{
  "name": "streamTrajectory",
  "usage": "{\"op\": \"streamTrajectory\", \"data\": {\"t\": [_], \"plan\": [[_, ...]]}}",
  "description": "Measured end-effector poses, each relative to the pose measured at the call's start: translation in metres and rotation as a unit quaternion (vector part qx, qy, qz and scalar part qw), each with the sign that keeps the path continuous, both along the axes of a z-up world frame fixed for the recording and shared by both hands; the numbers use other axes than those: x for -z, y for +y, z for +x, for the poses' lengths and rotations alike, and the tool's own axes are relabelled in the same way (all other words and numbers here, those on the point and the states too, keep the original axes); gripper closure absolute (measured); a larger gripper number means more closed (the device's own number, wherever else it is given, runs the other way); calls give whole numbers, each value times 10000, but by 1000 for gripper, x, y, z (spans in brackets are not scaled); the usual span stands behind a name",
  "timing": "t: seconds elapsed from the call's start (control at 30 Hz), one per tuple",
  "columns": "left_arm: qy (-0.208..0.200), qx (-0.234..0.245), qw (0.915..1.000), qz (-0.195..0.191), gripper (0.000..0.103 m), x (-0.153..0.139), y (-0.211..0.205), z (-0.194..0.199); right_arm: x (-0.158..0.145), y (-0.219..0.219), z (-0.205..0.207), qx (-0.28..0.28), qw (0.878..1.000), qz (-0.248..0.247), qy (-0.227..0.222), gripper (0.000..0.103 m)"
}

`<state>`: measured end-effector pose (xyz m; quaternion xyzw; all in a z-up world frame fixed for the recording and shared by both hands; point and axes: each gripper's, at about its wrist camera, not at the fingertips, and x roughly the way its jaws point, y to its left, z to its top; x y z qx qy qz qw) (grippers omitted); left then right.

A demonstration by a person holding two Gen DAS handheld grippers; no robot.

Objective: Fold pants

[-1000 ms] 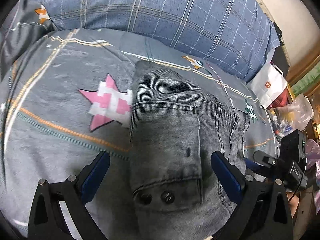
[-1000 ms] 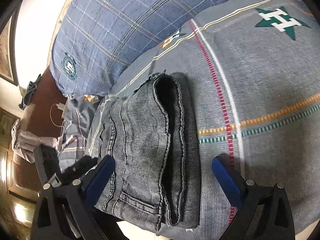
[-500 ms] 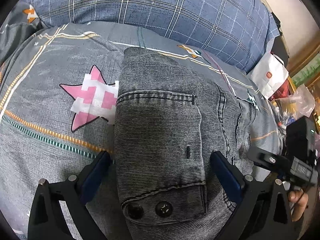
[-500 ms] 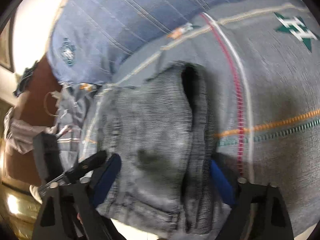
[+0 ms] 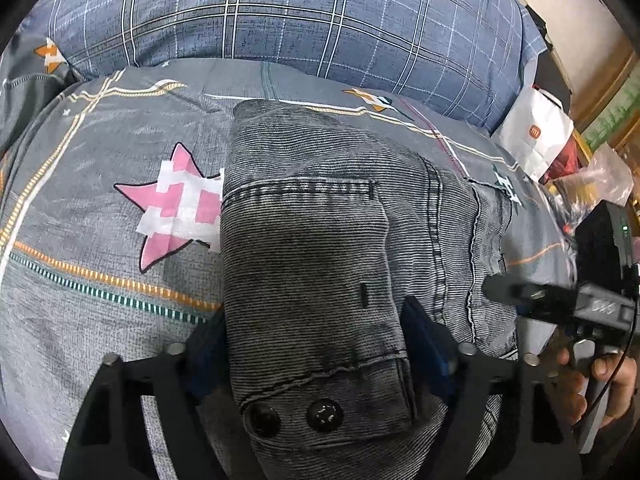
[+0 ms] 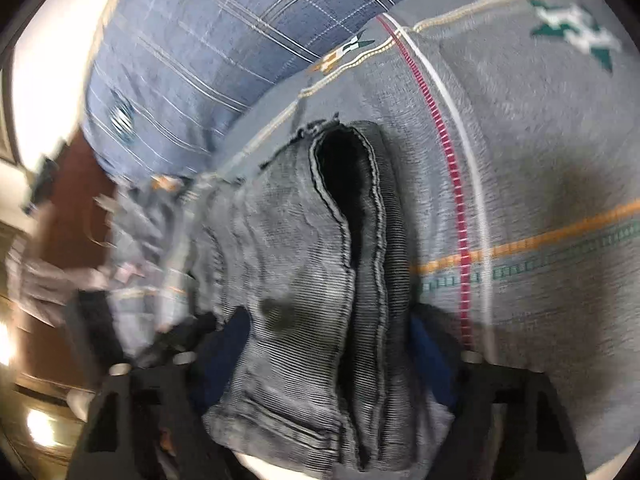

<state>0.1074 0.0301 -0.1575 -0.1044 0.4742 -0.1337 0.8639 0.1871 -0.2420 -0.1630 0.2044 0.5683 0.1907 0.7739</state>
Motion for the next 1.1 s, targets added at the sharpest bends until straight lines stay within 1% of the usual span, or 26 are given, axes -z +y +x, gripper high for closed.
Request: {"op": "streamTrajectory", "data": {"t": [0.03, 0.07, 0.1, 0.17, 0.2, 0.27, 0.37, 0.5, 0.6, 0.67, 0.73, 0.8, 0.83, 0.87, 0.9, 0.93, 1.0, 1.07, 1.1], "plan": [[-12, 5, 10000, 55, 30, -1, -2, -1, -1, 0, -1, 34, 10000, -75, -3, 62], [-27, 21, 9999, 95, 33, -2, -4, -1, -1, -1, -2, 45, 10000, -41, 16, 69], [-62, 45, 9998, 169, 35, -3, -7, -2, -3, 0, -3, 47, 9999, -102, -18, 71], [-169, 123, 9989, 410, 44, -10, -15, -5, -11, 10, -7, -11, 9992, -375, -164, 78], [-226, 149, 9984, 506, 47, -13, -19, -7, -17, 16, -9, -46, 9982, -533, -265, 79], [-321, 190, 9973, 638, 57, -20, -24, -10, -29, 24, -14, -91, 9962, -726, -479, 83], [-412, 254, 9970, 606, 65, -29, -25, -14, -45, 28, -19, -142, 9939, -846, -689, 85], [-580, 353, 9955, 655, 67, -39, -28, -22, -62, 32, -20, -183, 9909, -1057, -817, 87], [-576, 380, 9955, 649, 67, -41, -27, -23, -56, 26, -18, -267, 9911, -1143, -633, 87], [-482, 363, 9958, 691, 66, -35, -26, -20, -48, 25, -15, -215, 9930, -1056, -482, 80], [-407, 326, 9962, 699, 65, -29, -22, -19, -49, 27, -21, -242, 9919, -1099, -596, 77], [-343, 258, 9973, 591, 60, -25, -16, -17, -49, 35, -28, -427, 9903, -1147, -663, 71], [-302, 223, 9979, 534, 57, -24, -13, -16, -47, 38, -29, -497, 9891, -1207, -675, 66], [-280, 200, 9982, 494, 54, -22, -11, -15, -42, 40, -30, -516, 9879, -1300, -676, 65], [-285, 197, 9982, 493, 52, -21, -12, -14, -36, 39, -30, -484, 9880, -1317, -638, 65], [-295, 210, 9980, 512, 50, -20, -12, -15, -28, 33, -29, -405, 9902, -1212, -564, 65], [-344, 253, 9972, 607, 48, -19, -15, -15, -16, 22, -26, -254, 9956, -803, -412, 68], [-370, 296, 9966, 680, 52, -19, -17, -16, -19, 18, -27, -282, 9962, -677, -467, 80], [-386, 321, 9962, 712, 55, -21, -18, -16, -24, 17, -30, -324, 9959, -656, -536, 82]]}}
